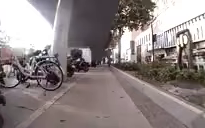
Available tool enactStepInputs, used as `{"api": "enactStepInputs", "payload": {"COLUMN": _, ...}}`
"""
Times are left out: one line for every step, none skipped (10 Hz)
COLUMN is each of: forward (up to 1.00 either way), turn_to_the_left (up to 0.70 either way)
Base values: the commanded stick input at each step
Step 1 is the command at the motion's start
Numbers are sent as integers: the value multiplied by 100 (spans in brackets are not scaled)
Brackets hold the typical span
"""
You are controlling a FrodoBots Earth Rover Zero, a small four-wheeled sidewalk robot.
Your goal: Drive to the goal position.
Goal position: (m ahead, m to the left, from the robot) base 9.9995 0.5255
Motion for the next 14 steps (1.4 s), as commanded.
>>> {"api": "enactStepInputs", "payload": {"forward": 70, "turn_to_the_left": 0}}
{"api": "enactStepInputs", "payload": {"forward": 70, "turn_to_the_left": 0}}
{"api": "enactStepInputs", "payload": {"forward": 70, "turn_to_the_left": 0}}
{"api": "enactStepInputs", "payload": {"forward": 70, "turn_to_the_left": 0}}
{"api": "enactStepInputs", "payload": {"forward": 70, "turn_to_the_left": 0}}
{"api": "enactStepInputs", "payload": {"forward": 70, "turn_to_the_left": 0}}
{"api": "enactStepInputs", "payload": {"forward": 70, "turn_to_the_left": 0}}
{"api": "enactStepInputs", "payload": {"forward": 70, "turn_to_the_left": 0}}
{"api": "enactStepInputs", "payload": {"forward": 70, "turn_to_the_left": 0}}
{"api": "enactStepInputs", "payload": {"forward": 70, "turn_to_the_left": 0}}
{"api": "enactStepInputs", "payload": {"forward": 70, "turn_to_the_left": 0}}
{"api": "enactStepInputs", "payload": {"forward": 70, "turn_to_the_left": 0}}
{"api": "enactStepInputs", "payload": {"forward": 70, "turn_to_the_left": 0}}
{"api": "enactStepInputs", "payload": {"forward": 70, "turn_to_the_left": 0}}
